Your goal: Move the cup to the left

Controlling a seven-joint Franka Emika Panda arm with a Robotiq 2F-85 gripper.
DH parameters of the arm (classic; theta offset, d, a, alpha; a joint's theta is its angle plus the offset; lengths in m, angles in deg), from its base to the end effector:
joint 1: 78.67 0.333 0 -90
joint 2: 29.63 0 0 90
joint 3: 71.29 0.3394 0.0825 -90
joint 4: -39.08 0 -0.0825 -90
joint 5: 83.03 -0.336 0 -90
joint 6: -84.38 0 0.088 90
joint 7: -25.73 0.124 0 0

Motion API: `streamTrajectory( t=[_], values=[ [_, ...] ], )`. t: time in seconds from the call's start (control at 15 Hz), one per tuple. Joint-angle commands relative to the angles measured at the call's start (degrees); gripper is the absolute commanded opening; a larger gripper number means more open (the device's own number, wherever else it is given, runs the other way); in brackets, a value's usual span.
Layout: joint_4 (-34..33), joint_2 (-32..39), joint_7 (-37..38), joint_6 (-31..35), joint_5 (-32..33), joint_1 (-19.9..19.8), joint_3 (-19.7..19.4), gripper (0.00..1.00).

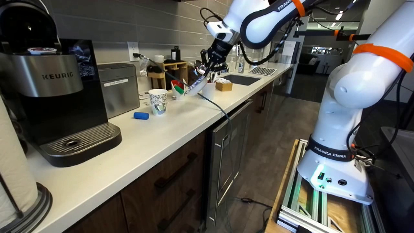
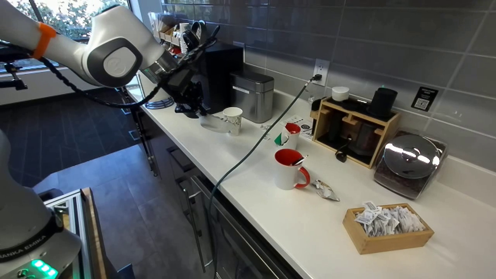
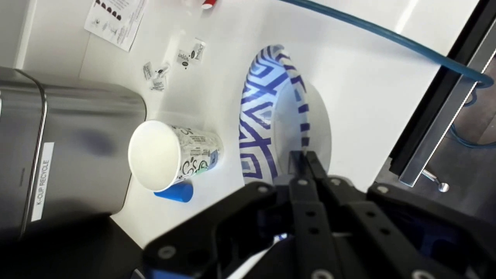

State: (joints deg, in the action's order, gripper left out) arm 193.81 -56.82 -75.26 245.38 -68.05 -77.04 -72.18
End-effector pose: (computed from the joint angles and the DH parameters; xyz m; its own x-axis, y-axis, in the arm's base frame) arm 0.3757 0.0155 0.4773 -0.3231 0.8992 -0.2950 0.7635 0.4319 0.4801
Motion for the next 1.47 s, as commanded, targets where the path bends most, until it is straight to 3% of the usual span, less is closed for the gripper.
streamTrajectory(
  t=[0.0, 0.2, 0.33, 0.73, 1.4],
  values=[
    [0.80, 4.01, 7.87, 5.85, 6.53, -5.43, 2.84, 0.00],
    [0.77, 7.52, 14.51, 12.59, 9.90, -8.83, 3.93, 0.00],
    [0.50, 9.47, 17.08, 15.72, 9.88, -12.16, 6.93, 0.00],
    [-0.03, 13.48, 20.78, 19.29, 10.00, -17.82, 13.67, 0.00],
    [-4.72, 16.56, 23.88, 21.80, 12.33, -34.77, 30.62, 0.00]
  ],
)
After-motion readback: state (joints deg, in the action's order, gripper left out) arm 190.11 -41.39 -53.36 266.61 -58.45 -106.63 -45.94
